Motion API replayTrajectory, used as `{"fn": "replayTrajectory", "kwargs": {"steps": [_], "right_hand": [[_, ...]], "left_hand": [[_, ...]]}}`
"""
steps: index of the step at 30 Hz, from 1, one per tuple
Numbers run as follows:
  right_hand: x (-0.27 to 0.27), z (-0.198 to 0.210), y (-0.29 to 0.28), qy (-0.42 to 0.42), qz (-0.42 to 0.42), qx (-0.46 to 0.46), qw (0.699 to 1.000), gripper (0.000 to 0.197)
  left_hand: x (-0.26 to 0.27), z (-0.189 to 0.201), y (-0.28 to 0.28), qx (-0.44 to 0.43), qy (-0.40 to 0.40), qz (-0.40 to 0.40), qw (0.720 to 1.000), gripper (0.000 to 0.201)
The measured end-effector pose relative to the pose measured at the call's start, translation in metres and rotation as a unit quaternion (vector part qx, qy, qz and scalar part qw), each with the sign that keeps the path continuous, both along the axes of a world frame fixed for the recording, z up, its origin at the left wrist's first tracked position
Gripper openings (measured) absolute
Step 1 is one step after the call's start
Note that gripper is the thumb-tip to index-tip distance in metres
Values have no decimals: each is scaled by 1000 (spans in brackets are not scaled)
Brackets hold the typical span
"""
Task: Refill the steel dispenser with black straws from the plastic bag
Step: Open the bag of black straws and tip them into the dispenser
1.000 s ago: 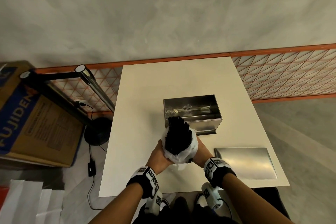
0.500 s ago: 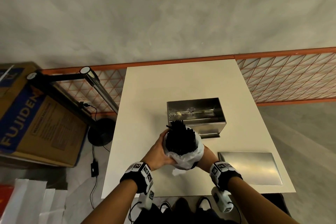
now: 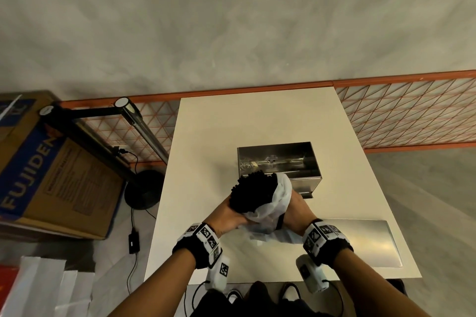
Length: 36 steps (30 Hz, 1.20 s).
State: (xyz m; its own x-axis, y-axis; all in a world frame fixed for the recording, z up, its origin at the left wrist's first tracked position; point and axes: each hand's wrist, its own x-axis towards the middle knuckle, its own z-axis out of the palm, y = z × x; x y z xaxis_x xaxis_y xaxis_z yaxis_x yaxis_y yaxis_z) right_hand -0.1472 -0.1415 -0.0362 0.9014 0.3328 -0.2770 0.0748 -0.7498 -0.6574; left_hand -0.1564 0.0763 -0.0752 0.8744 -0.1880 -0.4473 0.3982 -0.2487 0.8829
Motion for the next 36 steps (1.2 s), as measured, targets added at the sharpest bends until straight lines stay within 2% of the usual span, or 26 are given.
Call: {"fn": "replayTrajectory", "kwargs": {"steps": [2, 4, 5, 8, 10, 12, 14, 15, 19, 21, 24, 27, 30, 32, 34, 36], "right_hand": [[-5, 18, 2, -34, 17, -20, 999, 86], [-5, 26, -3, -81, 38, -58, 994, 82], [-5, 40, -5, -75, 26, -64, 995, 79], [4, 64, -21, -74, -46, 32, 996, 68], [10, 88, -30, -89, -50, 14, 995, 58], [16, 108, -38, -107, -42, -16, 993, 65], [18, 128, -41, -138, -22, -57, 988, 80], [21, 135, -43, -146, -16, -76, 986, 81], [37, 155, -49, -175, 5, -146, 974, 79], [48, 158, -50, -187, 12, -174, 967, 72], [64, 155, -49, -202, 43, -208, 956, 66], [74, 158, -41, -203, 78, -241, 946, 68], [89, 151, -27, -189, 96, -316, 925, 58], [99, 140, -17, -180, 114, -331, 919, 65], [107, 125, -8, -179, 143, -334, 914, 71], [112, 114, -1, -182, 158, -337, 910, 66]], "left_hand": [[0, 4, -8, -6, -2, 17, 1000, 73], [4, 10, -15, -17, -6, 19, 1000, 74], [7, 14, -19, -29, -7, 19, 999, 73], [21, 29, -29, -44, -29, -3, 999, 69], [33, 39, -34, -51, -54, -17, 997, 72], [44, 49, -38, -59, -76, -16, 995, 87], [54, 57, -41, -33, -98, -19, 995, 105], [59, 60, -43, -19, -108, -20, 994, 110], [79, 69, -52, -31, -200, -12, 979, 102], [86, 74, -56, -44, -238, -16, 970, 104], [94, 68, -58, -57, -245, -20, 968, 104], [100, 60, -58, -6, -243, -28, 970, 102], [110, 52, -57, 41, -208, -52, 976, 104], [120, 43, -56, 81, -176, -66, 979, 103], [126, 33, -55, 98, -146, -60, 983, 95], [126, 29, -58, 42, -107, -34, 993, 66]]}}
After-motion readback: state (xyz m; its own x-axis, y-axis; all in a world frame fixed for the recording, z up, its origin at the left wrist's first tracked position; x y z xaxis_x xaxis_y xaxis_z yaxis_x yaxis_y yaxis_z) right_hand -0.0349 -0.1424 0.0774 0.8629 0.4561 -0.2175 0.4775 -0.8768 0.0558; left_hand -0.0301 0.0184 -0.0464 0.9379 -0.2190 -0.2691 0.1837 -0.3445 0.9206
